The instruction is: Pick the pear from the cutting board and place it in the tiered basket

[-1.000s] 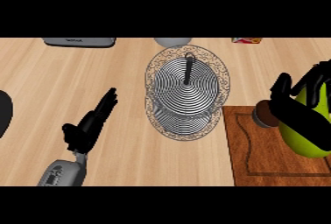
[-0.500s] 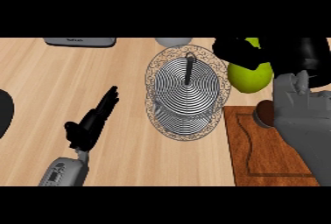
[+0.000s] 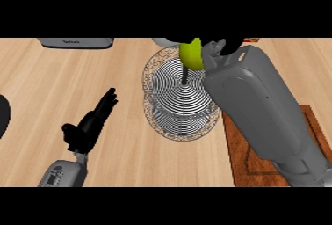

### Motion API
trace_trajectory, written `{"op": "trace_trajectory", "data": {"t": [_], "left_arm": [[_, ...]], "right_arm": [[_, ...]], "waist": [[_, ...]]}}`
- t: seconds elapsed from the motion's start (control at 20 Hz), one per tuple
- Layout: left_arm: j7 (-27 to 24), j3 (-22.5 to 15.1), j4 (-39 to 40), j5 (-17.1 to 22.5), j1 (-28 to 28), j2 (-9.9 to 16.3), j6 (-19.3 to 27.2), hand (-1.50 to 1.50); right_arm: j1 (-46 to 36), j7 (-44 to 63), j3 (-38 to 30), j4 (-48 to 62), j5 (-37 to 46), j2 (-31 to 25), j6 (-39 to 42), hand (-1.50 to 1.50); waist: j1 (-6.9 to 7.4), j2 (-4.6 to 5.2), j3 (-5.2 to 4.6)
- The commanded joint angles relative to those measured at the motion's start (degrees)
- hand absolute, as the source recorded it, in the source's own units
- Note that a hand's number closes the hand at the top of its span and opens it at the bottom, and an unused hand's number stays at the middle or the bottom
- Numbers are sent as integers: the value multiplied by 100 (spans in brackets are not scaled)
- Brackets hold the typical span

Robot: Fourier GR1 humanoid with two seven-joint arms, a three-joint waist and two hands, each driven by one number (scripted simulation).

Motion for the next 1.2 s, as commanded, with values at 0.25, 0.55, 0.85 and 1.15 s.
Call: {"op": "trace_trajectory", "data": {"t": [0.25, 0.55, 0.85, 1.15], "left_arm": [[219, 136, -256, 118, 65, 74, -64, 0], [40, -70, -126, -77, 115, -74, -42, 0], [24, 82, -154, -101, 244, -12, 52, 0], [20, 86, -111, -94, 305, -126, 141, 0]], "right_arm": [[-208, 345, -1073, 919, -446, 767, -826, 150], [-393, 357, -1320, 1437, -1214, 776, -1808, -150], [-571, 449, -1312, 1068, -430, 707, -2438, -150], [-152, 677, -1374, 794, 1054, -47, -2863, -150]], "waist": [[-80, -37, 10], [29, -4, 5], [-142, -53, 4], [-381, -120, 0]]}}
